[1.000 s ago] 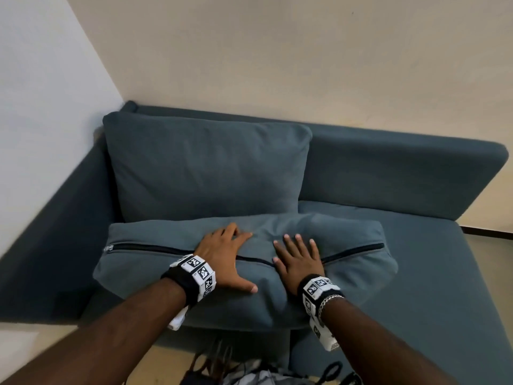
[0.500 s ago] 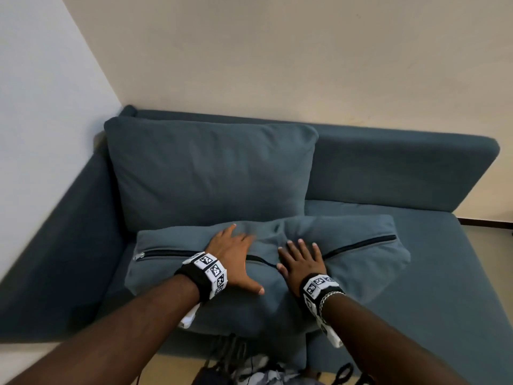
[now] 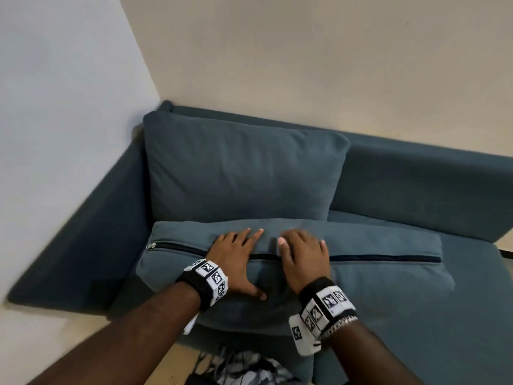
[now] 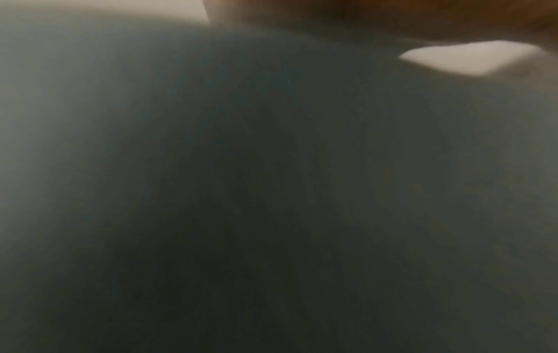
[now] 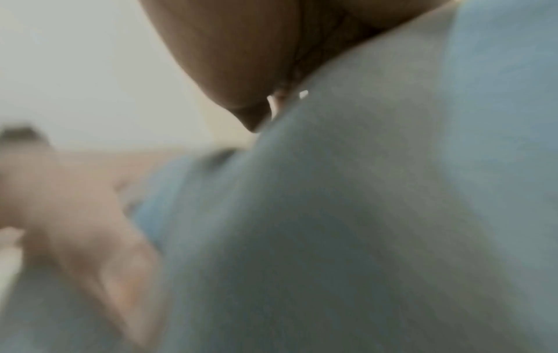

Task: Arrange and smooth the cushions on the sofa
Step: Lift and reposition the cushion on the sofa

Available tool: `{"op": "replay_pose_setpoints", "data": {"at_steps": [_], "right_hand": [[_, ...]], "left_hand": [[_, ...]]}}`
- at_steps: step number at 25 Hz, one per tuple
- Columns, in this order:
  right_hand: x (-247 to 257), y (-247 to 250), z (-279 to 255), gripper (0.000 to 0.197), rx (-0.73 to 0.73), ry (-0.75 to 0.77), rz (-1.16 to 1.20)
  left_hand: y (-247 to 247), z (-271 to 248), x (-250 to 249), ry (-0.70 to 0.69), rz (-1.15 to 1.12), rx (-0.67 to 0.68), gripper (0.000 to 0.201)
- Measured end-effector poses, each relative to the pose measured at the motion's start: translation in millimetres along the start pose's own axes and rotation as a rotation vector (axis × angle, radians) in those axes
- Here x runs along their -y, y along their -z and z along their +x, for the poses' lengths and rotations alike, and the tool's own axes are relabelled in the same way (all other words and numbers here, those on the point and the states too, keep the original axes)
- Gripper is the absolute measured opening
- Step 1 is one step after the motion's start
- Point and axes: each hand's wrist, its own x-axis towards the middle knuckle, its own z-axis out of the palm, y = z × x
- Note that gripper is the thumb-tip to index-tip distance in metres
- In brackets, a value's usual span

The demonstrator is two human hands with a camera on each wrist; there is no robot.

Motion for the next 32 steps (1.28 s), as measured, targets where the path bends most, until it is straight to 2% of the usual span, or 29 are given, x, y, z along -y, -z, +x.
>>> {"op": "replay_pose_setpoints", "data": {"at_steps": [1, 2, 3, 4, 5, 7, 8, 9, 11, 13, 14, 15, 16, 18, 19, 20, 21, 24, 25, 26, 27, 29, 30, 31, 32], "right_hand": [[13, 16, 2, 0.042, -0.261, 0.094, 0.168], [24, 29, -1, 0.041, -0.436, 0.153, 0.275], [24, 33, -1, 0.045, -0.486, 0.198, 0.293], [20, 29, 0, 0.051, -0.413, 0.218, 0.174], [14, 16, -1, 0.057, -0.201, 0.204, -0.026], [-7, -20, -2, 0.062, 0.335, 0.105, -0.327], [-10, -22, -1, 0.057, 0.478, 0.086, -0.377], [-7, -12, 2, 0.049, 0.466, 0.059, -0.352], [16, 14, 10, 0.037, 0.191, 0.139, -0.084], [48, 47, 6, 0.04, -0.271, 0.234, 0.219], [54, 52, 3, 0.045, -0.416, 0.251, 0.289], [55, 45, 2, 0.05, -0.425, 0.264, 0.209], [56, 29, 1, 0.058, -0.265, 0.257, 0.041], [34, -21, -5, 0.087, 0.237, 0.131, -0.215], [26, -31, 0, 0.095, 0.35, 0.063, -0.21], [30, -32, 5, 0.091, 0.357, 0.018, -0.205], [40, -30, 5, 0.079, 0.225, 0.015, -0.15], [93, -4, 1, 0.047, -0.389, 0.173, 0.247], [105, -2, -2, 0.045, -0.514, 0.236, 0.314], [109, -9, -2, 0.046, -0.529, 0.277, 0.252], [106, -21, -2, 0.05, -0.405, 0.272, 0.092], [87, -62, -4, 0.074, 0.111, 0.143, -0.244], [78, -72, 0, 0.086, 0.304, 0.061, -0.32], [78, -70, 7, 0.089, 0.364, 0.017, -0.336], [87, -64, 13, 0.084, 0.303, 0.017, -0.279]], "left_hand": [[5, 2, 4, 0.028, -0.006, -0.028, 0.156], [7, 0, 7, 0.041, -0.019, -0.04, 0.157], [8, -1, 9, 0.047, -0.039, -0.036, 0.158], [7, -1, 9, 0.048, -0.038, -0.042, 0.159], [6, -1, 5, 0.048, -0.022, -0.046, 0.158], [1, -4, -4, 0.013, 0.01, 0.005, 0.156], [-3, -5, -9, -0.002, 0.028, 0.029, 0.154], [-3, -5, -13, -0.011, 0.045, 0.017, 0.152], [5, -10, -5, 0.0, 0.022, -0.051, 0.147], [18, -10, 16, 0.01, 0.037, -0.082, 0.147], [22, -12, 28, 0.011, 0.057, -0.072, 0.148], [25, -16, 39, 0.015, 0.073, -0.064, 0.147], [27, -20, 52, 0.023, 0.077, -0.066, 0.144], [25, -26, 74, 0.05, 0.057, -0.041, 0.135], [22, -30, 84, 0.069, 0.039, -0.026, 0.133], [19, -32, 97, 0.087, 0.017, -0.039, 0.131], [13, -36, 108, 0.093, -0.015, -0.069, 0.129], [0, -47, 127, 0.079, -0.094, -0.129, 0.125], [-2, -48, 128, 0.063, -0.097, -0.124, 0.126], [-3, -50, 128, 0.041, -0.083, -0.131, 0.128], [-2, -50, 127, 0.025, -0.064, -0.155, 0.127], [1, -51, 136, 0.028, -0.061, -0.15, 0.116], [1, -52, 142, 0.039, -0.072, -0.134, 0.111], [0, -53, 151, 0.042, -0.09, -0.137, 0.107], [-1, -54, 162, 0.043, -0.131, -0.15, 0.105]]}}
